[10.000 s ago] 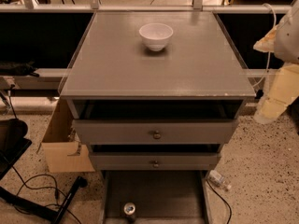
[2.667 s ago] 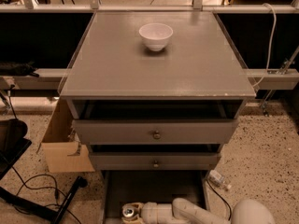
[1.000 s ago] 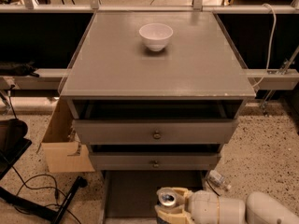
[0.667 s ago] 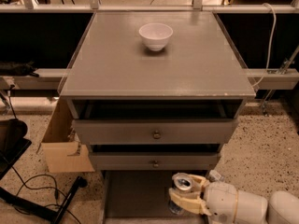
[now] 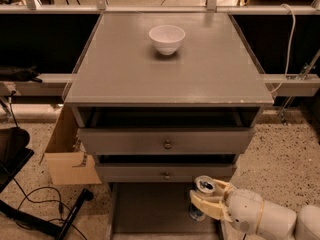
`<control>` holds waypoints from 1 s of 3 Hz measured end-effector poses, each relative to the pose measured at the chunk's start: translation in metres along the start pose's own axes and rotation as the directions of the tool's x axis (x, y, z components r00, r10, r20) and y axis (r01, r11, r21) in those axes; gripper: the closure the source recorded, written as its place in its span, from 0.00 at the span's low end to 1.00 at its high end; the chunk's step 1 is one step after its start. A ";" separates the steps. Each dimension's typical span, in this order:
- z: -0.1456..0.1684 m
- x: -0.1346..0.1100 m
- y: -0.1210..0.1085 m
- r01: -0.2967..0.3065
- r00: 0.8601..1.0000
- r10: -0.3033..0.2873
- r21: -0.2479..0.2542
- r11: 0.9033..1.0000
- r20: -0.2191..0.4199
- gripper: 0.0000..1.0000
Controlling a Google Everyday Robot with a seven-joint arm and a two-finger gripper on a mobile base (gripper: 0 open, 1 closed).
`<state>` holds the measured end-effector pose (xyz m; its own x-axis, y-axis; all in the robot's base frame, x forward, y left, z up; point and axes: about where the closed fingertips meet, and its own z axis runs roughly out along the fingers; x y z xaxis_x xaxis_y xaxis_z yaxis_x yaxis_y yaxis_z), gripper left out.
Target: Pick redbull can from bottom drawer and place on counter
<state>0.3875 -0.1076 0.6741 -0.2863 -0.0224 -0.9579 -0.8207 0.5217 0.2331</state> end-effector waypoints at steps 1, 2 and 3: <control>-0.008 -0.037 -0.007 0.029 1.000 -0.029 0.009 1.000 -0.001 1.00; -0.036 -0.108 -0.027 0.044 0.999 -0.045 0.078 0.996 0.011 1.00; -0.065 -0.198 -0.056 0.058 0.998 -0.062 0.166 0.984 0.021 1.00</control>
Offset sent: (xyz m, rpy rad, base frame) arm 0.0737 -0.1020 0.2169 -0.0725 -0.0821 -0.1971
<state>0.4580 -0.1881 0.8616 -0.2244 -0.0367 -0.9738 -0.7424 0.6538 0.1464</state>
